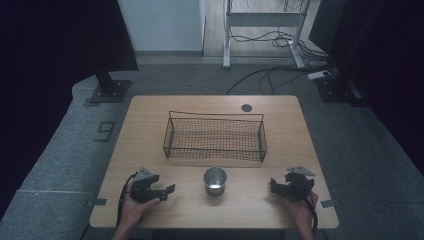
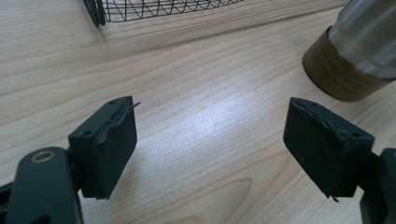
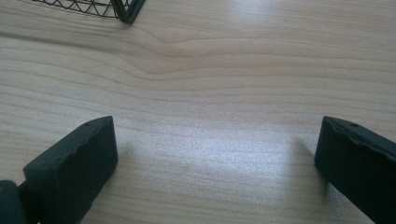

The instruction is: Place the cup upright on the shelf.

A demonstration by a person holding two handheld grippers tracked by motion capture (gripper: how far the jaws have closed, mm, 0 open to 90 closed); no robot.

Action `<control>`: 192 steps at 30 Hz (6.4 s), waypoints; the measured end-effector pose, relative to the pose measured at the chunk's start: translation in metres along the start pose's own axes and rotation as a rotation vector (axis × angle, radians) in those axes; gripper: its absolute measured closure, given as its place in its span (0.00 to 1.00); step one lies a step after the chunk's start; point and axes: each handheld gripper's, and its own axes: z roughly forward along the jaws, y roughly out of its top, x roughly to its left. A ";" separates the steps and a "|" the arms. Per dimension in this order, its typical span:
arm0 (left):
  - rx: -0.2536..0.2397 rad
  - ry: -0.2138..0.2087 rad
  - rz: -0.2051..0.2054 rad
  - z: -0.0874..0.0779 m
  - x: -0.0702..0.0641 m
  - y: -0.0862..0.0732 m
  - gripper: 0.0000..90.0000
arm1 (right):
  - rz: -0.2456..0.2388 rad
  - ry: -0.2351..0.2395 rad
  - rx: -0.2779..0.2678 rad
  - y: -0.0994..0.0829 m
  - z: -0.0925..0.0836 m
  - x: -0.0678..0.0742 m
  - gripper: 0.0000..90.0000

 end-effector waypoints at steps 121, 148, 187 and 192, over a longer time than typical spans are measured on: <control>0.062 -0.195 0.177 0.065 -0.121 0.070 0.01 | 0.011 -0.011 -0.005 -0.008 -0.008 0.002 0.00; 0.042 -0.131 0.192 0.073 -0.122 0.067 0.17 | 0.012 -0.012 -0.006 -0.008 -0.008 0.002 0.01; -0.052 -0.125 0.208 0.023 -0.101 0.093 0.17 | 0.022 -0.024 -0.009 -0.007 -0.008 0.000 0.02; -0.059 -0.118 0.206 0.018 -0.098 0.097 0.17 | 0.022 -0.024 -0.009 -0.007 -0.008 0.001 0.02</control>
